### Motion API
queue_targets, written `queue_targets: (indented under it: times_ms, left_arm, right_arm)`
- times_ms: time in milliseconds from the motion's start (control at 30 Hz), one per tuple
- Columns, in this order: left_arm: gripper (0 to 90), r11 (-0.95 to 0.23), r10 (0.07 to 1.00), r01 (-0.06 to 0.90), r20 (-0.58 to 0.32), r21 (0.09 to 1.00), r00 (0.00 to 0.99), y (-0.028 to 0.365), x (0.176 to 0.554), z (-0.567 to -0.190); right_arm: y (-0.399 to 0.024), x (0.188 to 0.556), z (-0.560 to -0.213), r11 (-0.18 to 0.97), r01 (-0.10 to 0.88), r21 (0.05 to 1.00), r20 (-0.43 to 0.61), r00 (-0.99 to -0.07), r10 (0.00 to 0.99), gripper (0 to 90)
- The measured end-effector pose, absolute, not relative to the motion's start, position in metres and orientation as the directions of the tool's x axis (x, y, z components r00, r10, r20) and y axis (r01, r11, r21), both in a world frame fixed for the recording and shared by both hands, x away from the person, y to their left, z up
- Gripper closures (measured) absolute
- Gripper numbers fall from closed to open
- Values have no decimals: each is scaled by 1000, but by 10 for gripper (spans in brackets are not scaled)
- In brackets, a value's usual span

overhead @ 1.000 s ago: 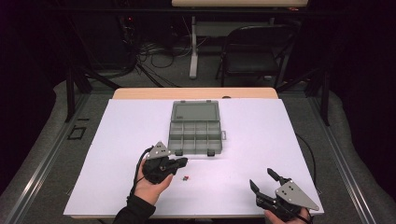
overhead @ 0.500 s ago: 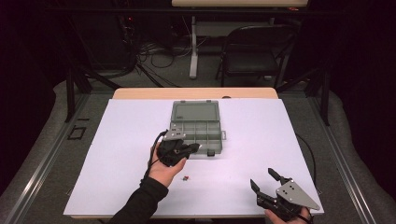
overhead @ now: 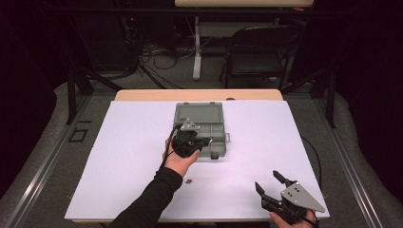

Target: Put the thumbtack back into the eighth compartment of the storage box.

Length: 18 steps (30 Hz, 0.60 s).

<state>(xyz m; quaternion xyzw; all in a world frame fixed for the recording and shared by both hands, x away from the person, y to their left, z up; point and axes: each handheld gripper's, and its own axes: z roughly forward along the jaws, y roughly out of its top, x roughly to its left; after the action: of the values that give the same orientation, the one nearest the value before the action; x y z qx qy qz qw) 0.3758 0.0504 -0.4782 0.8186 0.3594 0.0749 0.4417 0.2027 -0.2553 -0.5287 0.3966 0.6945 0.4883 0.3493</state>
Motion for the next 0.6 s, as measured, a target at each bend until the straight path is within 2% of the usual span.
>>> queue_targets:
  times_ms: [600]
  left_arm:
    - [900,-389,671,544,-176,743,720,26,388,-507]
  right_arm:
    - [-256,203,-529,207,209,956,-95,-446,890,283]
